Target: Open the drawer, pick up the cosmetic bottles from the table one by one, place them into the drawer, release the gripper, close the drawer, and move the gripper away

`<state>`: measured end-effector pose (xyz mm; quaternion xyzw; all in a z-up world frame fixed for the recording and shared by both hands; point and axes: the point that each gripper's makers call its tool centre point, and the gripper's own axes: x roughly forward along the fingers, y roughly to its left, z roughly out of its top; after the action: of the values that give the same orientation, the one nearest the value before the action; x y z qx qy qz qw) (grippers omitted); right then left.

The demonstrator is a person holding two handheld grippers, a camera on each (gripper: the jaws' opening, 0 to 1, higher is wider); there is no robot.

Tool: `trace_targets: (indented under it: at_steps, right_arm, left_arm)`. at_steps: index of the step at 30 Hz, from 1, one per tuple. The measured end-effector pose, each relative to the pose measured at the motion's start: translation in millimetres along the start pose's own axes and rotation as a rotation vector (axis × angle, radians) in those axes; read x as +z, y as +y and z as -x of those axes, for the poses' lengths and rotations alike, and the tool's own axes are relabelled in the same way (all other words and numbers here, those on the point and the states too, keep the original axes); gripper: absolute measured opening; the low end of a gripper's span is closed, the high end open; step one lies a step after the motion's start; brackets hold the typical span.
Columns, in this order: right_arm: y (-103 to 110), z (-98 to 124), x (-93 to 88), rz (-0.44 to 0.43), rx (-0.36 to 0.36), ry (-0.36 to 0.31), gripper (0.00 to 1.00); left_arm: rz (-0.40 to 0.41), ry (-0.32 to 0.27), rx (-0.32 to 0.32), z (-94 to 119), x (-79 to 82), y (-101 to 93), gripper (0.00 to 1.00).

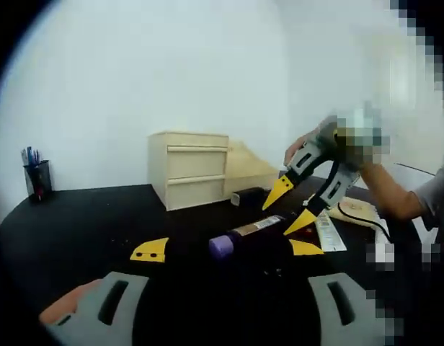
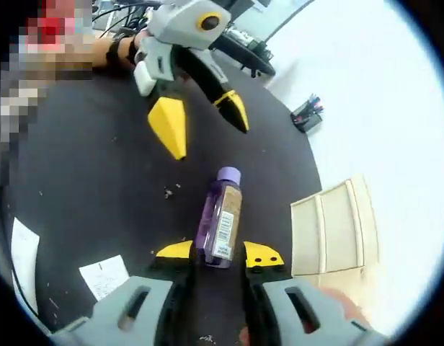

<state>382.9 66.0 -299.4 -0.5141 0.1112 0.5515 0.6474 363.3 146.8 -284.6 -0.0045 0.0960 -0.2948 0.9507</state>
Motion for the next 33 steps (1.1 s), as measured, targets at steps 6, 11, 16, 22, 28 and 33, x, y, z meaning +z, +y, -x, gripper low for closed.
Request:
trace_targets:
  at_steps: [6,11,16,22,28,33]
  right_arm:
    - [-8.5,-2.3,-3.6,-0.029,-0.040,-0.009,0.21]
    - [-0.9,-9.8,-7.8,-0.044,-0.022,-0.026,0.22]
    - [1.8,-17.7,-11.4,-0.035,-0.011,-0.019,0.22]
    - [-3.1,-25.2,-13.1,-0.032,-0.027,-0.032,0.22]
    - [-11.4,-31.6,-14.5,-0.070,-0.044,-0.082,0.22]
    - [-38.7,-37.9,-16.6,-0.277,-0.034,-0.151,0.21]
  left_arm:
    - [-0.006,0.011,0.000,-0.5,-1.3,2.7,0.58]
    - [-0.010,0.020,-0.001,-1.2,-4.7,-2.5,0.57]
    - [-0.022,0.035,0.002,-2.0,-7.9,-3.3,0.56]
    - [-0.023,0.037,0.002,-1.8,-8.0,-3.6,0.56]
    - [-0.026,0.042,0.001,-2.4,-8.2,-2.2,0.55]
    - [-0.031,0.051,0.000,-2.9,-10.0,-2.5,0.55]
